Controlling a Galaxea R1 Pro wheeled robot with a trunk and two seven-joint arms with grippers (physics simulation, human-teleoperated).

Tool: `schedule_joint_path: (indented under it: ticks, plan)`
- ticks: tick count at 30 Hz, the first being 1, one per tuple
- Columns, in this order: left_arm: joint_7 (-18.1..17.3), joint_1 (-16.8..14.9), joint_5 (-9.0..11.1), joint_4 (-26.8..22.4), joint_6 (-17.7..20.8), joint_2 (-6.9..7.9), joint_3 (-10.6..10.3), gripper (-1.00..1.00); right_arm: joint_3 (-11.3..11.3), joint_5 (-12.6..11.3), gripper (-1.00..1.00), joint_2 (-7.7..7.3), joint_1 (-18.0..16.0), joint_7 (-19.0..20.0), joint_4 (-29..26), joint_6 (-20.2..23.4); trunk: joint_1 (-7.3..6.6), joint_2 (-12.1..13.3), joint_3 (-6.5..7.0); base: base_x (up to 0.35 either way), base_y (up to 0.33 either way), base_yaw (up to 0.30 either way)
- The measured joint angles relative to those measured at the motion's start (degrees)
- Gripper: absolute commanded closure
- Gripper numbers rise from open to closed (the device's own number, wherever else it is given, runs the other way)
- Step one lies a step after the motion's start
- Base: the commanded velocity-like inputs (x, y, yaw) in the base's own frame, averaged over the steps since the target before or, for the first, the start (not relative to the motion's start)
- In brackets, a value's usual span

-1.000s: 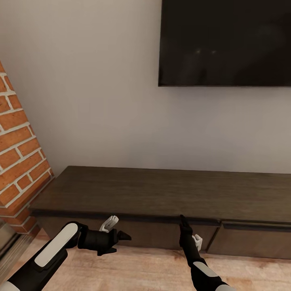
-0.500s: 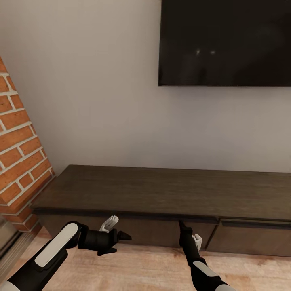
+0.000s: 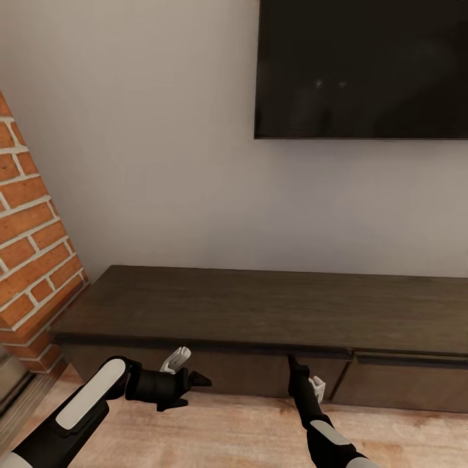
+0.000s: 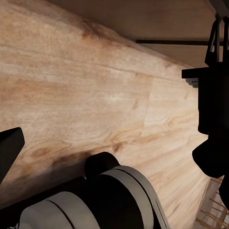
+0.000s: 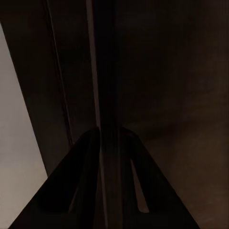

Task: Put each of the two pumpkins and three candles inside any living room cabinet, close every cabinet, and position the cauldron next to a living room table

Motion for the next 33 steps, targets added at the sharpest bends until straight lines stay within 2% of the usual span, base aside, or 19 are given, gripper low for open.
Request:
schedule_joint_path:
  ticks: [13,26,33]
  plan:
    - [0.0,0.0,0.1,0.0,0.0,0.00,0.0,-1.00,0.1,0.1,1.00,0.01,0.0,-0.2,0.0,0.1,0.01,0.0,0.01,-0.069,0.000,0.000]
    - [0.0,0.0,0.2,0.0,0.0,-0.01,-0.1,-1.00,0.8,0.3,1.00,0.02,0.0,-0.2,0.0,0.1,0.03,0.0,0.01,-0.240,0.000,0.000]
    - [-0.1,0.0,0.0,0.0,0.0,-0.01,0.0,-1.00,0.9,0.4,1.00,0.02,0.0,-0.2,0.0,0.1,0.00,0.0,0.01,-0.065,0.000,0.000]
